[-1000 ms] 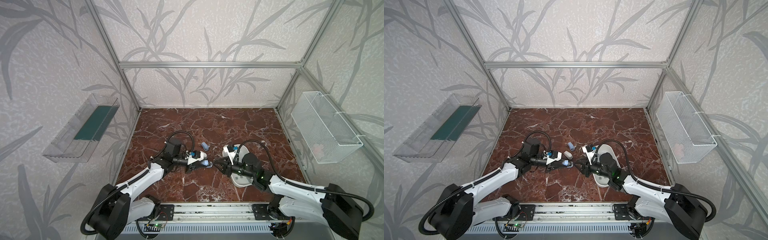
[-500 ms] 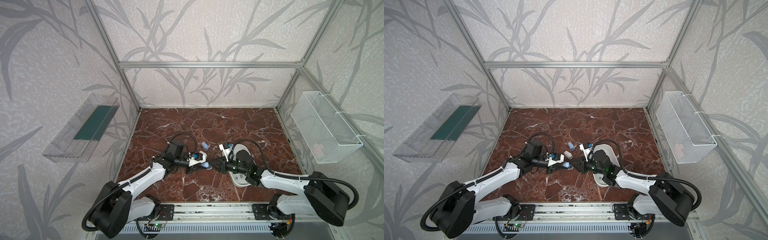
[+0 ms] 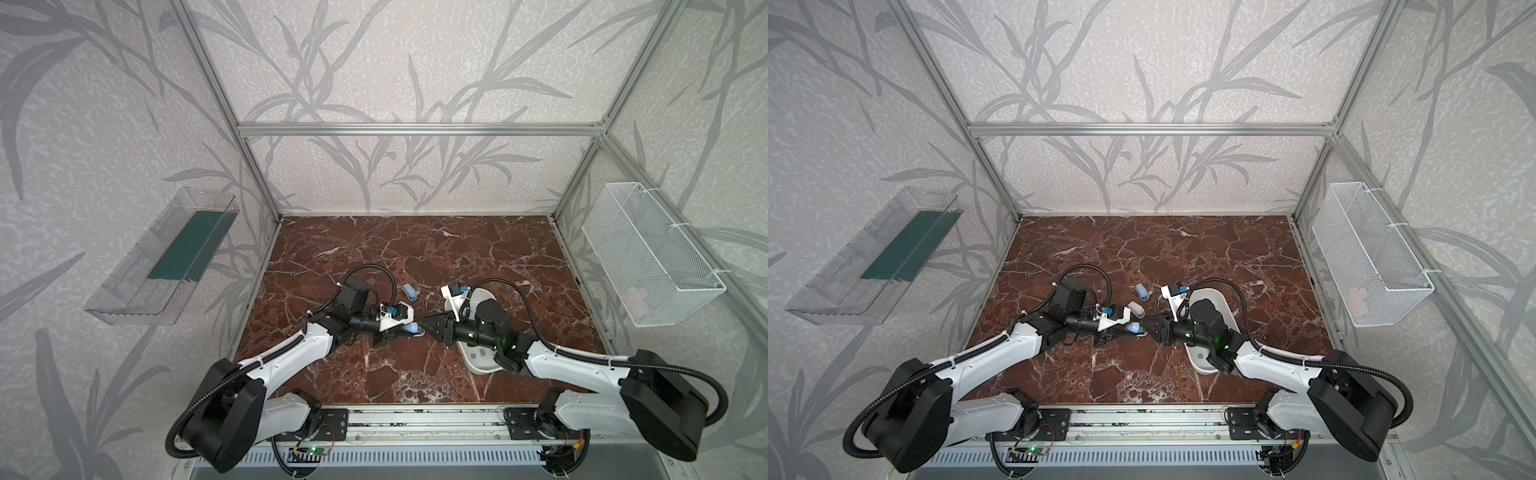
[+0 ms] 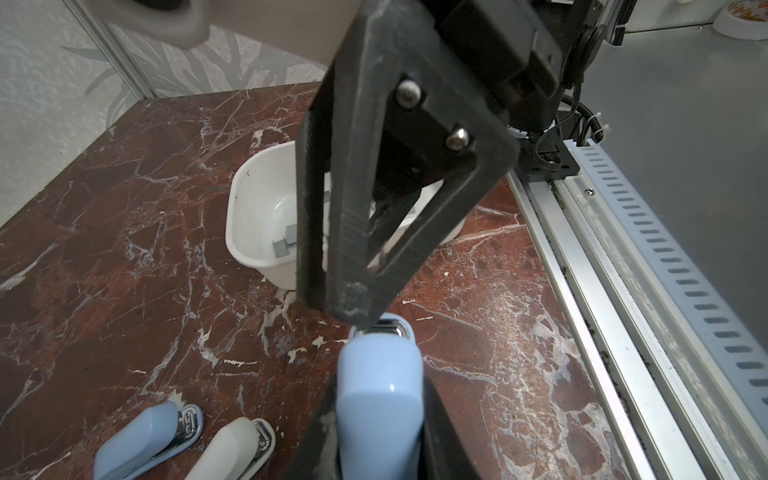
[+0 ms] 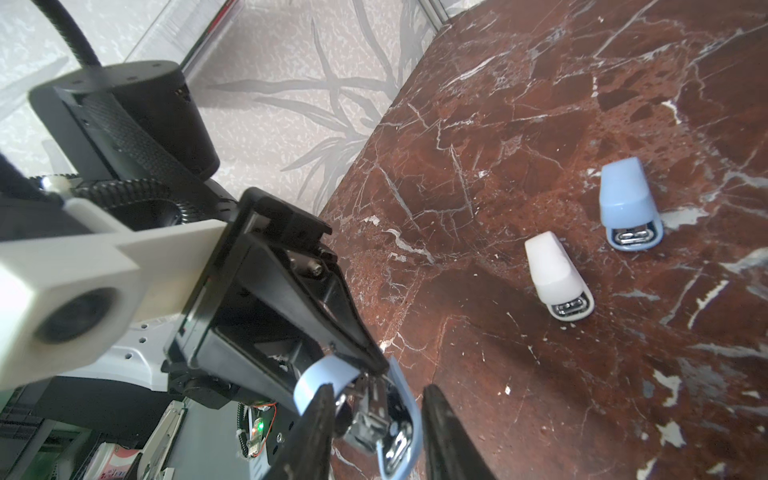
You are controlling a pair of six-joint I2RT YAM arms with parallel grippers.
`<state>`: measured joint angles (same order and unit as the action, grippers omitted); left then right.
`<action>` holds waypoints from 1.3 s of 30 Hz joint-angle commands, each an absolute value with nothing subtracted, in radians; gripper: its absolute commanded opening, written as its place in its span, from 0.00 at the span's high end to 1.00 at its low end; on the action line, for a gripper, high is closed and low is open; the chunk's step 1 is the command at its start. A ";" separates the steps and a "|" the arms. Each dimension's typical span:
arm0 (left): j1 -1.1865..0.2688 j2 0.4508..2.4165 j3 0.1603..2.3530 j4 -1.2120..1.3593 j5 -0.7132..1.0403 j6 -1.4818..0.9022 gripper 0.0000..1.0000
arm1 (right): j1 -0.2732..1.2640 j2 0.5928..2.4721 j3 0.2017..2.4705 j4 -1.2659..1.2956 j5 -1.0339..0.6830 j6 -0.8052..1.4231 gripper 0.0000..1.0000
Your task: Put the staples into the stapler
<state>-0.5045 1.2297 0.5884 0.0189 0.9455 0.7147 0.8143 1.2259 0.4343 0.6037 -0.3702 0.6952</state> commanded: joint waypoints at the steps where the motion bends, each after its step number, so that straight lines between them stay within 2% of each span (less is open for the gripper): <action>1: -0.506 1.230 0.617 0.028 0.944 0.723 1.00 | 0.825 1.220 0.421 0.580 -0.359 0.694 0.63; 18: -0.502 1.188 0.586 0.095 0.997 0.690 1.00 | 0.859 1.327 0.447 0.598 -0.328 0.727 0.64; 24: -0.478 1.154 0.556 0.168 1.075 0.649 1.00 | 0.861 1.343 0.430 0.599 -0.289 0.730 0.67; 39: -0.474 1.155 0.488 0.329 1.141 0.629 1.00 | 0.859 1.387 0.401 0.887 -0.334 0.841 0.67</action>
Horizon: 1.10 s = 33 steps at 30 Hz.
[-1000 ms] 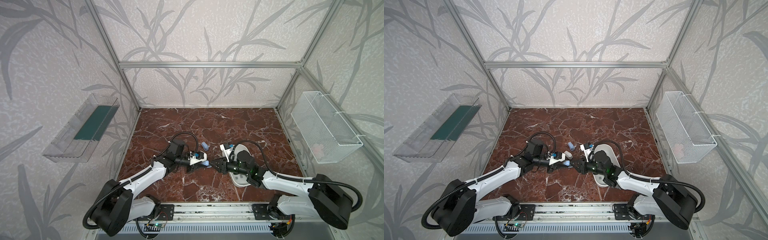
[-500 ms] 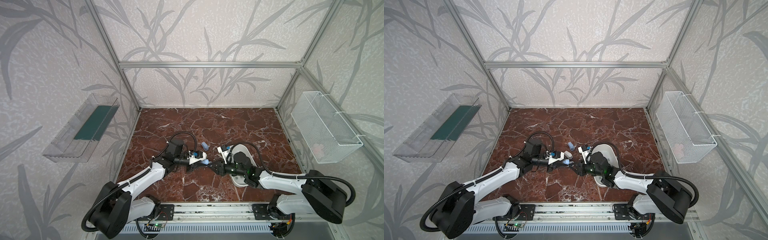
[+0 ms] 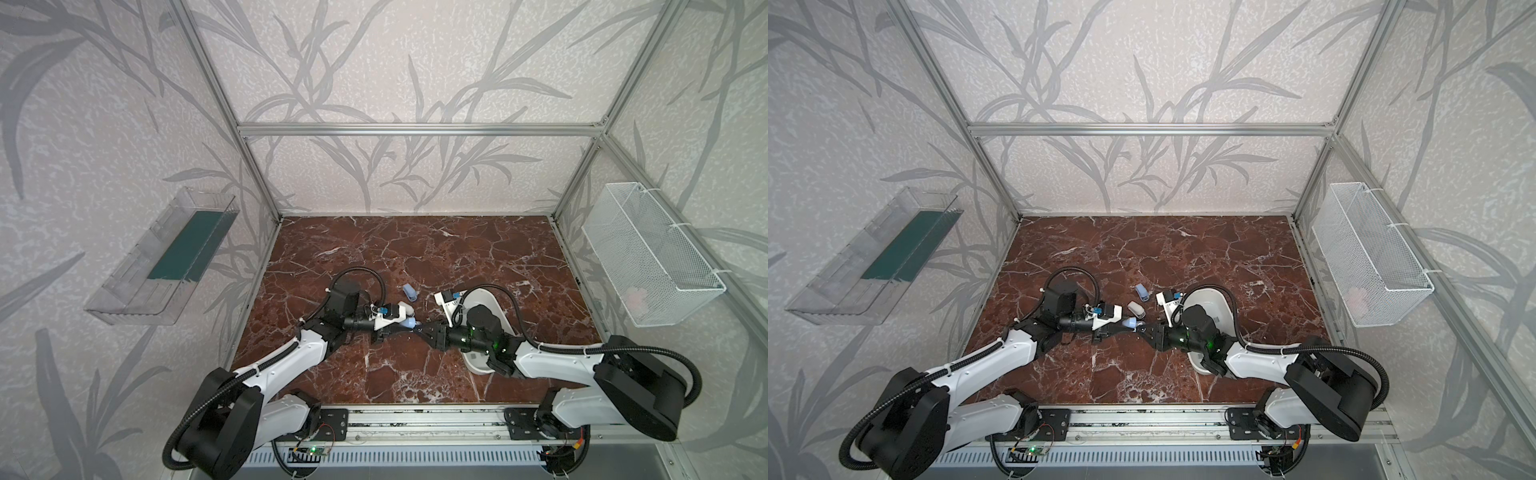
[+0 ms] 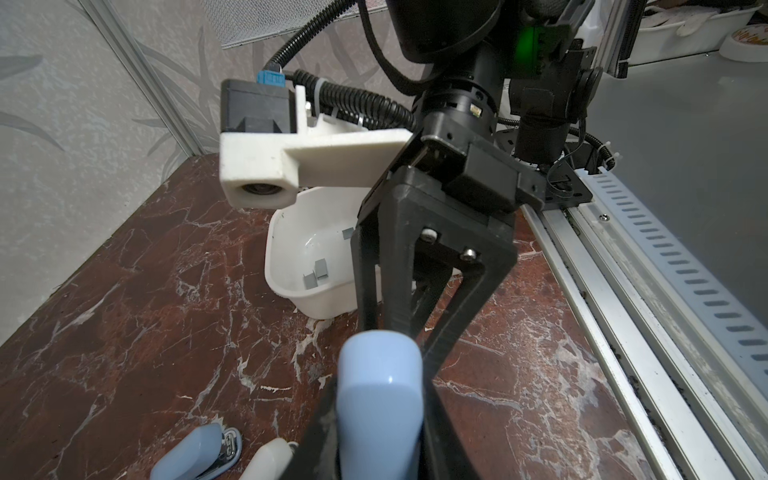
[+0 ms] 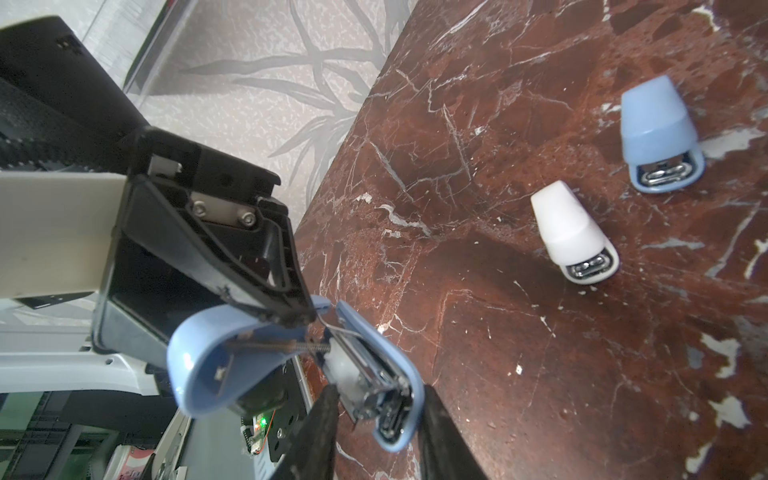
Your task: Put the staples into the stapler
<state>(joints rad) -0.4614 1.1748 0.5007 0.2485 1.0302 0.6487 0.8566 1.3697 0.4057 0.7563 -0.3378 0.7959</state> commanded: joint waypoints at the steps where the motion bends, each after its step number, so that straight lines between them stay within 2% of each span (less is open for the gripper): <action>1: -0.474 1.156 0.484 0.338 1.141 0.628 1.00 | 0.858 1.396 0.397 0.909 -0.336 0.856 0.66; 9: -0.473 1.145 0.471 0.350 1.146 0.630 1.00 | 0.854 1.513 0.390 1.088 -0.330 0.945 0.69; 14: -0.474 1.145 0.467 0.354 1.148 0.628 1.00 | 0.850 1.539 0.368 1.184 -0.314 0.969 0.80; 20: -0.473 1.141 0.465 0.369 1.138 0.617 1.00 | 0.850 1.501 0.378 1.100 -0.327 0.943 0.91; 25: -0.474 1.130 0.448 0.407 1.073 0.586 1.00 | 0.850 1.473 0.362 1.076 -0.300 0.936 0.92; 27: -0.481 1.133 0.424 0.487 1.008 0.540 0.80 | 0.850 1.456 0.362 1.039 -0.287 0.934 0.92; 28: -0.492 1.129 0.412 0.505 0.966 0.542 0.72 | 0.850 1.451 0.362 1.031 -0.280 0.938 0.92; 31: -0.545 1.118 0.391 0.528 0.830 0.561 0.65 | 0.854 1.457 0.368 1.025 -0.266 0.972 0.92; 33: -0.564 1.121 0.392 0.549 0.737 0.541 0.65 | 0.864 1.474 0.374 1.031 -0.250 0.996 0.95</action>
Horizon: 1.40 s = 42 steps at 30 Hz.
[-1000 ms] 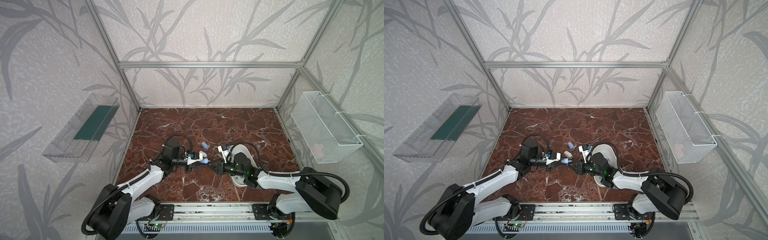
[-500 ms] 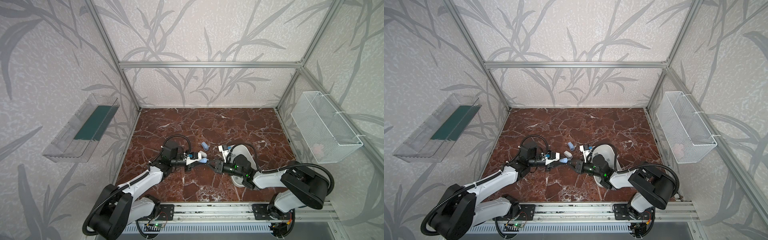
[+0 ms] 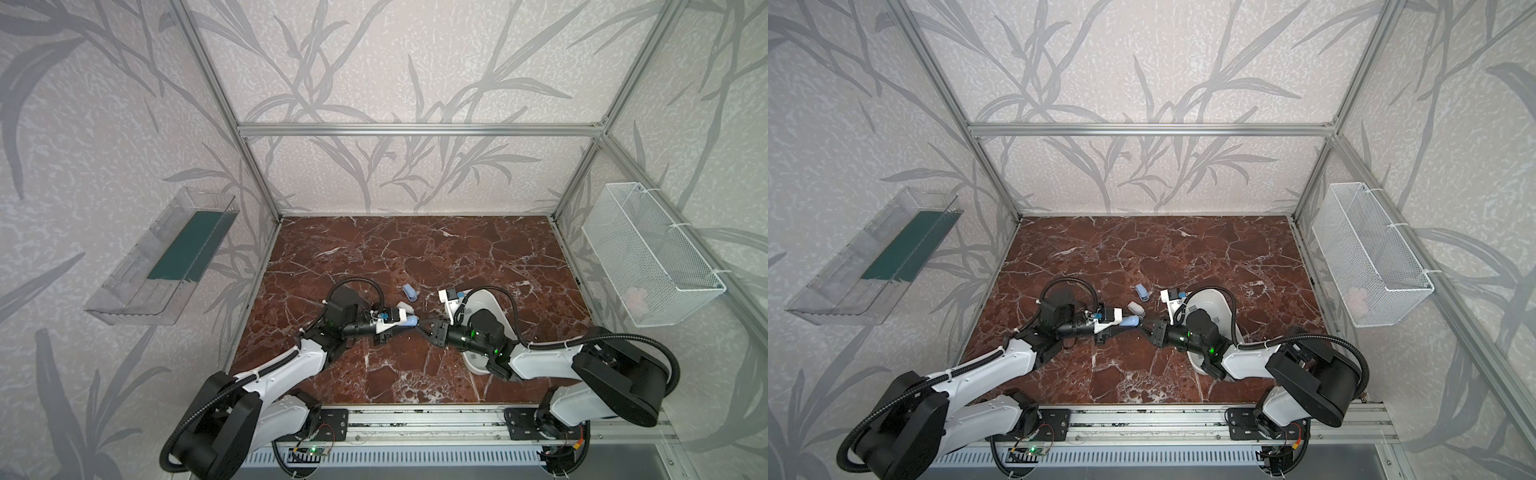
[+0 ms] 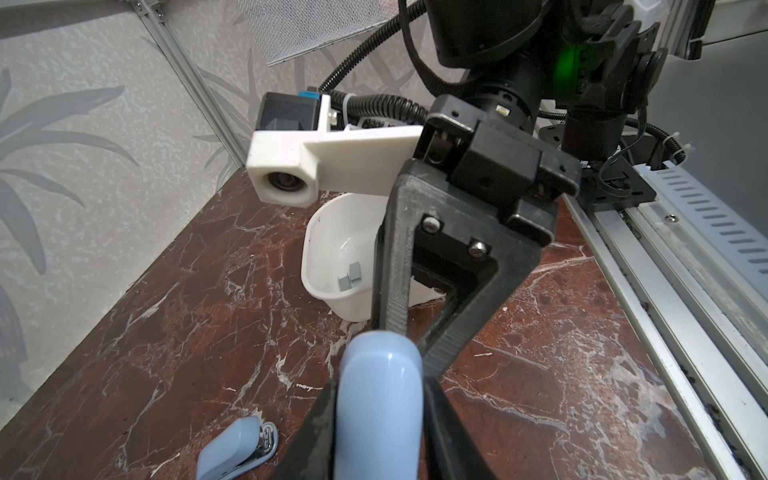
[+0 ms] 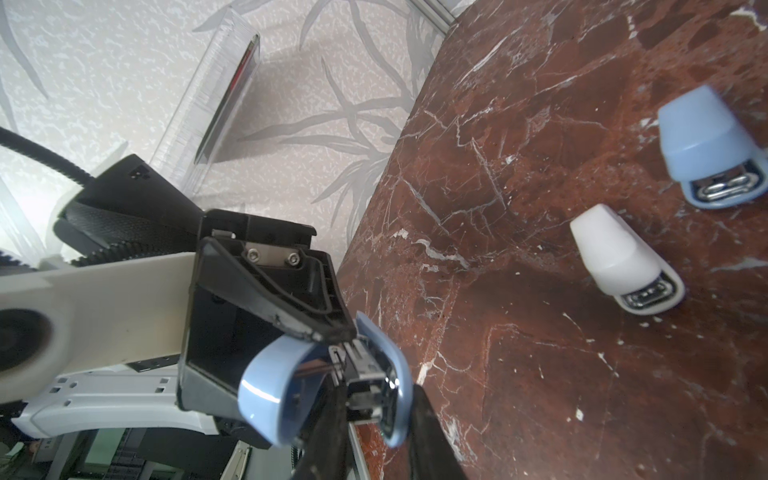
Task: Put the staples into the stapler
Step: 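Hold the opened light blue stapler with right gripper while left gripper releases and withdraws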
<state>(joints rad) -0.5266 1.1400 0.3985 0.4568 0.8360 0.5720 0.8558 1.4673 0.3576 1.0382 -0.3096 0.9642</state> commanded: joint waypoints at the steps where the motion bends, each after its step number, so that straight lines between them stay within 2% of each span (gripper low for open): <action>1: -0.567 1.125 0.387 0.584 0.691 0.520 0.65 | 0.873 1.486 0.374 1.047 -0.239 1.004 0.96; 6: -0.575 1.114 0.333 0.733 0.570 0.474 0.63 | 0.891 1.496 0.361 1.052 -0.174 1.022 0.98; 15: -0.595 1.109 0.313 0.753 0.464 0.499 0.61 | 0.915 1.432 0.367 0.970 -0.135 1.005 0.99; 18: -0.612 1.122 0.318 0.744 0.469 0.532 0.60 | 0.917 1.424 0.364 0.975 -0.129 1.008 0.98; 22: -0.646 1.104 0.301 0.688 0.469 0.632 0.54 | 0.916 1.401 0.359 0.949 -0.090 1.005 0.97; 29: -0.676 0.979 0.252 0.595 0.476 0.694 0.50 | 0.907 1.338 0.347 0.869 0.015 1.004 0.97; 33: -0.708 0.979 0.244 0.587 0.434 0.723 0.50 | 0.905 1.287 0.365 0.796 0.007 0.984 0.97; 38: -0.759 1.061 0.248 0.702 0.280 0.733 0.51 | 0.906 1.269 0.370 0.774 -0.008 0.998 0.98; 42: -0.783 1.125 0.256 0.811 0.194 0.721 0.58 | 0.908 1.276 0.368 0.776 -0.014 1.006 0.98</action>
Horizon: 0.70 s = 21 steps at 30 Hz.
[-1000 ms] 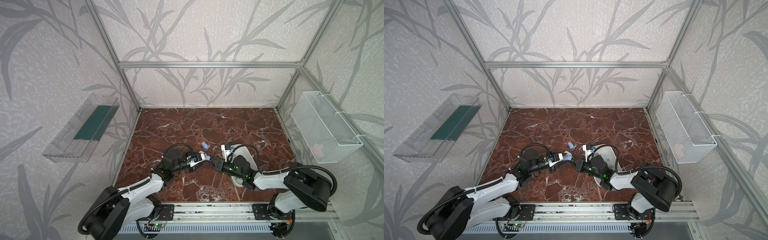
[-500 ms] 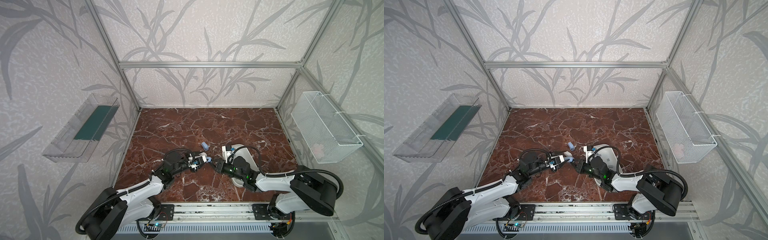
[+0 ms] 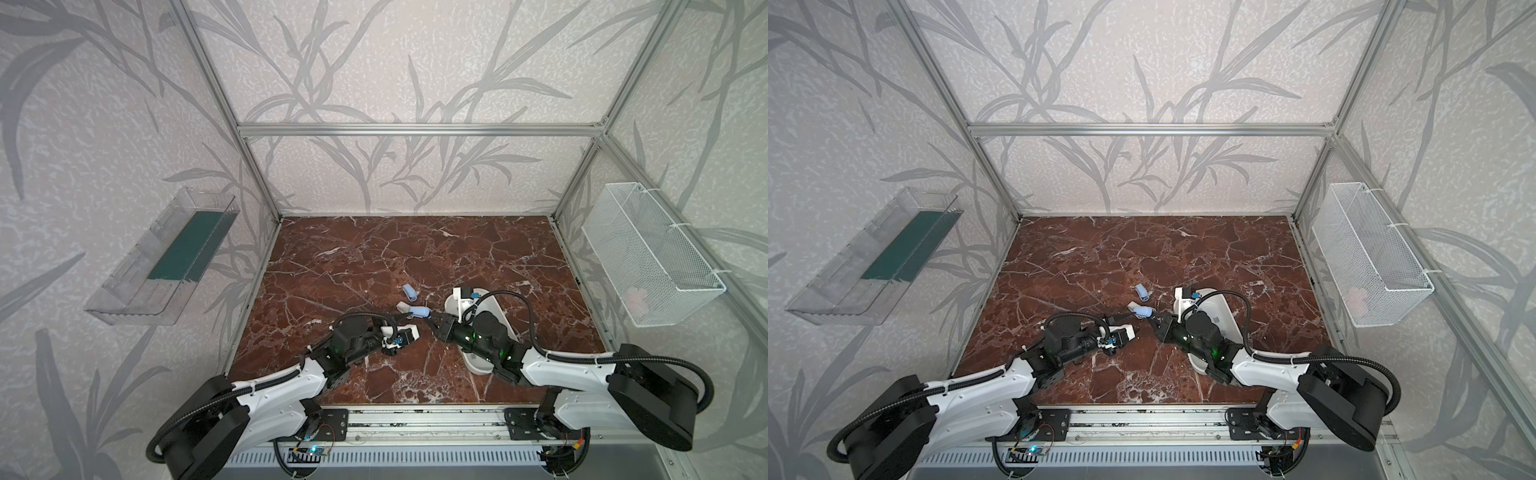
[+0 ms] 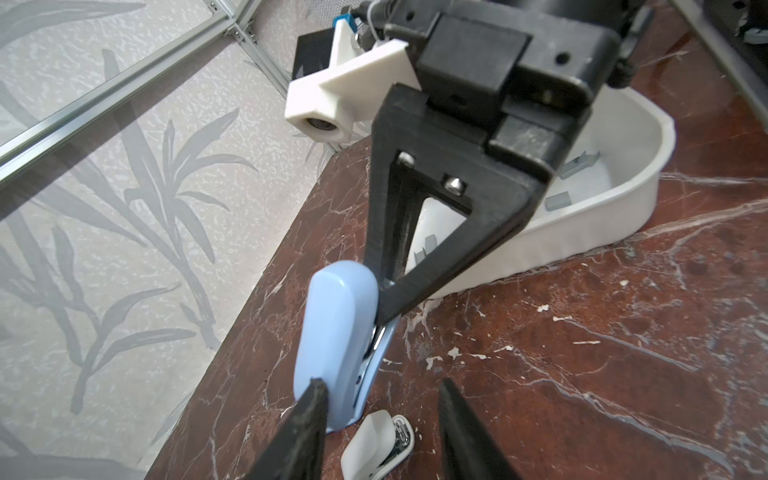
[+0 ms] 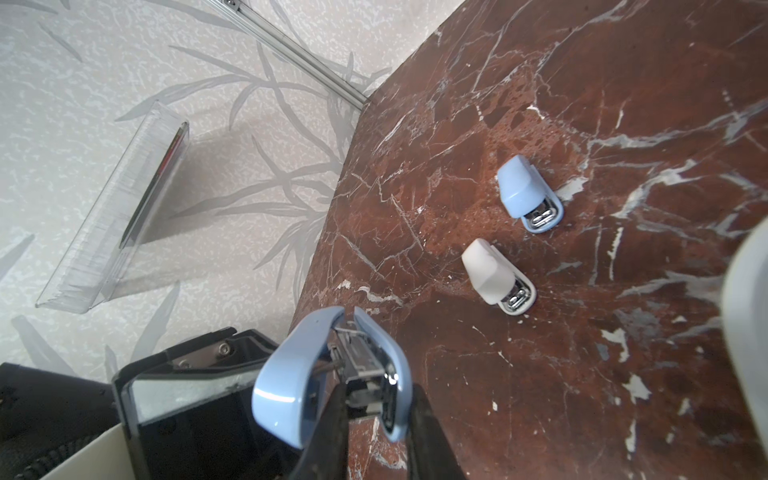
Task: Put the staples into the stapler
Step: 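Hold the opened light blue stapler with right gripper while left gripper releases and withdraws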
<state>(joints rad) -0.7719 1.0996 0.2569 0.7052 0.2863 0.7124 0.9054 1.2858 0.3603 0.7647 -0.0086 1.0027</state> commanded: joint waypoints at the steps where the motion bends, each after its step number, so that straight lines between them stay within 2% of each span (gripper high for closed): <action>1: -0.785 1.134 0.259 0.823 0.187 0.717 0.59 | 0.908 1.277 0.368 0.778 -0.014 1.007 0.98; 5: -0.790 1.148 0.276 0.842 0.166 0.710 0.59 | 0.908 1.291 0.370 0.788 -0.023 1.011 0.98; 13: -0.811 1.203 0.276 0.925 0.161 0.726 0.53 | 0.911 1.332 0.380 0.826 -0.048 1.029 0.98; 21: -0.840 1.288 0.281 1.046 0.090 0.749 0.54 | 0.913 1.388 0.386 0.885 -0.078 1.057 1.00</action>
